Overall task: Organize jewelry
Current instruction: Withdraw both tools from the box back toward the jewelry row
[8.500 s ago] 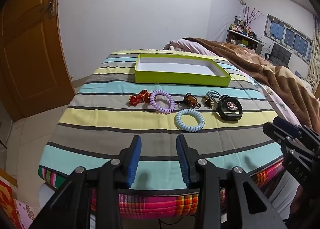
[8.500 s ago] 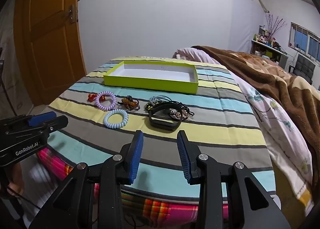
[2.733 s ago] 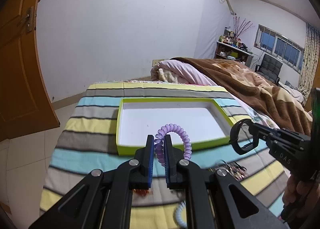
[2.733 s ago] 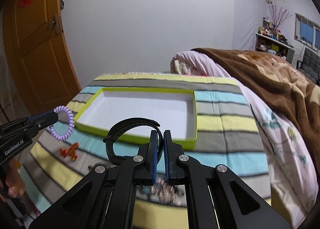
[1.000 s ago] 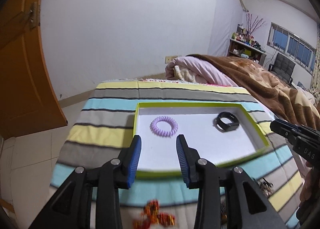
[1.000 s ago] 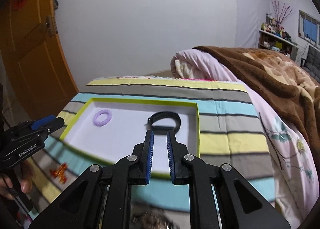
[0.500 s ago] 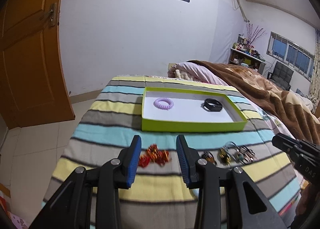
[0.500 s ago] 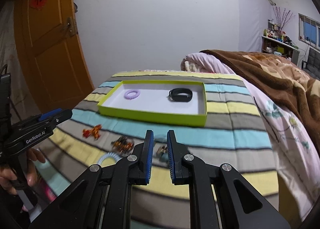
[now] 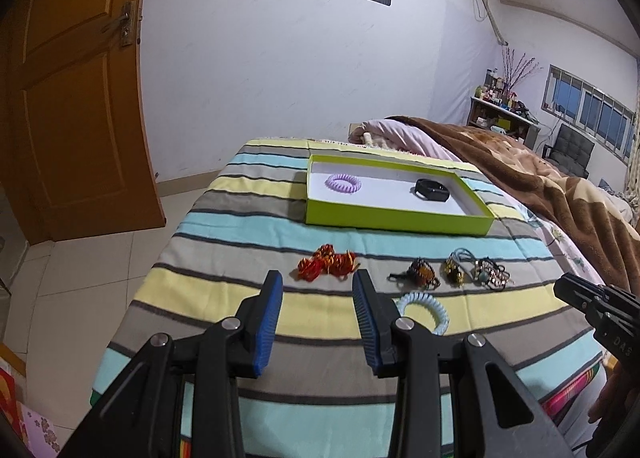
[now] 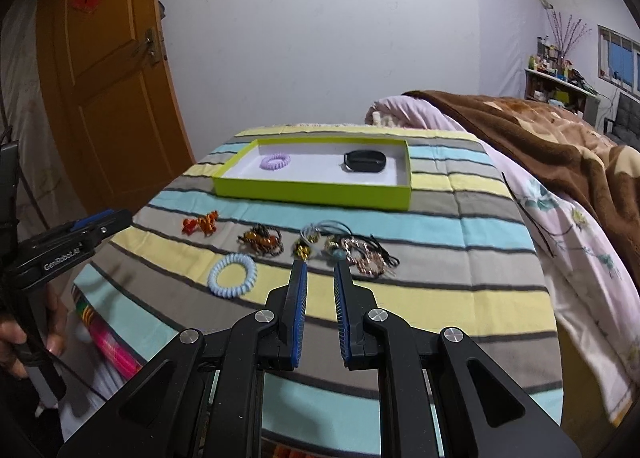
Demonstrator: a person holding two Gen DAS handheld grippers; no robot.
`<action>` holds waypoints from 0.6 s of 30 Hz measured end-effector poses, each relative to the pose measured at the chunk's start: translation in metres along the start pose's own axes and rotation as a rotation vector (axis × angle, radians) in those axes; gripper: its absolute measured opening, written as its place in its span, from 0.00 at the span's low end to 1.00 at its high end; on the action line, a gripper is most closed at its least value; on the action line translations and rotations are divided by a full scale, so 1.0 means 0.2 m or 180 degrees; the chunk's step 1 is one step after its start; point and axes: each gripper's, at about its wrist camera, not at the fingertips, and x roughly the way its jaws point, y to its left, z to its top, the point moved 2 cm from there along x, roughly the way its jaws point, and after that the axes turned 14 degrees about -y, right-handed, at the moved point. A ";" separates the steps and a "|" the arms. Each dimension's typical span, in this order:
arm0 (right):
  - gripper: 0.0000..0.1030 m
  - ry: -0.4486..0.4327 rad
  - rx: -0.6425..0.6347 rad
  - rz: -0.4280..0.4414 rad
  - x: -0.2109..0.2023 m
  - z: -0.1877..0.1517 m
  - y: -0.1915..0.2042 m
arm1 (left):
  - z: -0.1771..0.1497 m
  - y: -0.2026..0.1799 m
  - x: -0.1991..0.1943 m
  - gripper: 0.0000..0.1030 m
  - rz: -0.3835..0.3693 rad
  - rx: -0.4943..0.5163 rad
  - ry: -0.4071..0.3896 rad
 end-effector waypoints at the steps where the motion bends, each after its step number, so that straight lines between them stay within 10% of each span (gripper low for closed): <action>1: 0.13 0.0018 0.0007 0.0002 0.00 -0.01 0.00 | -0.01 0.00 0.00 0.37 0.0003 0.0015 0.0007; 18: 0.14 0.0180 0.0036 -0.0030 0.09 -0.05 -0.06 | -0.06 0.00 0.11 0.37 -0.0118 0.0062 0.0239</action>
